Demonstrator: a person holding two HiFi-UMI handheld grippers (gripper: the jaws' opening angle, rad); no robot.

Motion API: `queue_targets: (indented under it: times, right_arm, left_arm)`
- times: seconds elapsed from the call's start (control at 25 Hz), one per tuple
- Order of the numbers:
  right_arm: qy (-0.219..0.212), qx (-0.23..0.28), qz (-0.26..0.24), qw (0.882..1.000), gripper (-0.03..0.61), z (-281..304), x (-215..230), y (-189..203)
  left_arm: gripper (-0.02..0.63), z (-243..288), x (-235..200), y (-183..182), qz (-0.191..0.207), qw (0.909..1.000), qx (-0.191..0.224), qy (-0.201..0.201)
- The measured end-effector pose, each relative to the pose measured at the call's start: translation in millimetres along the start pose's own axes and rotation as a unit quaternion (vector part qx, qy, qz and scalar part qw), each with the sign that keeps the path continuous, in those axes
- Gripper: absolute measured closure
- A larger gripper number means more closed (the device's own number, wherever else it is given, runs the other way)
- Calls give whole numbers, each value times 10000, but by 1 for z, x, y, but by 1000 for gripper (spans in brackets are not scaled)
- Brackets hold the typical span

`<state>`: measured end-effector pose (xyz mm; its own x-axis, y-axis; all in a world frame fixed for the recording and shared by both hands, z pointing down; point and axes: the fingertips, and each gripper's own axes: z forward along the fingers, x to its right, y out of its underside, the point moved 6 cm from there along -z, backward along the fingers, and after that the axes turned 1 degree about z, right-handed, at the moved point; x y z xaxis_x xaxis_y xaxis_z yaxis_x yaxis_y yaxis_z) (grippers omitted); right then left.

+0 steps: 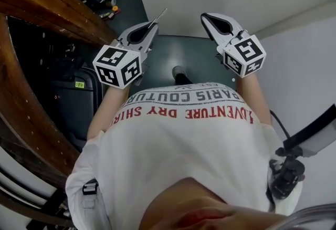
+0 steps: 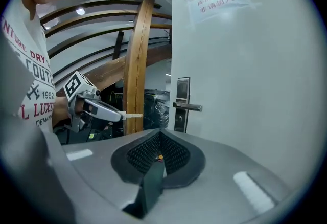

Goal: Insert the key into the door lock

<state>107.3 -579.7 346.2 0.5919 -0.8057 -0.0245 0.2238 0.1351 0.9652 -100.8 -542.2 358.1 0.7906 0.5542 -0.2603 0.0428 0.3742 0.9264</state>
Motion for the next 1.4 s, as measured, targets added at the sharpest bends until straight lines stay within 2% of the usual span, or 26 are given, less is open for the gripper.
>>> queue_targets:
  times: [0.16,0.28,0.44,0.68,0.84,1.16,1.4]
  right_arm:
    - [-277,-70,-49,9996,575,41,42,0]
    - [-389,141,-141,9990,569,72,72,-9]
    - [-424,405,-473,9972,521,104,94,-23]
    - [-459,394,-832,9947,436,131,113,-41]
    - [-436,295,-842,9951,434,148,121,-46]
    - [-378,351,-866,9949,437,150,120,-45]
    - [-394,354,-826,9952,439,151,123,-46]
  left_arm:
    - [592,36,-28,-9,-11,9999,32,-121]
    - [592,55,-47,-6,-178,9996,16,-234]
    - [592,65,-57,3,-288,9991,-22,-315]
    - [592,61,-63,6,-476,9981,46,-379]
    - [592,60,-71,4,-797,9959,196,-377]
    - [592,61,-81,6,-1140,9921,367,-363]
    - [592,76,-93,1,-1706,9816,786,-350]
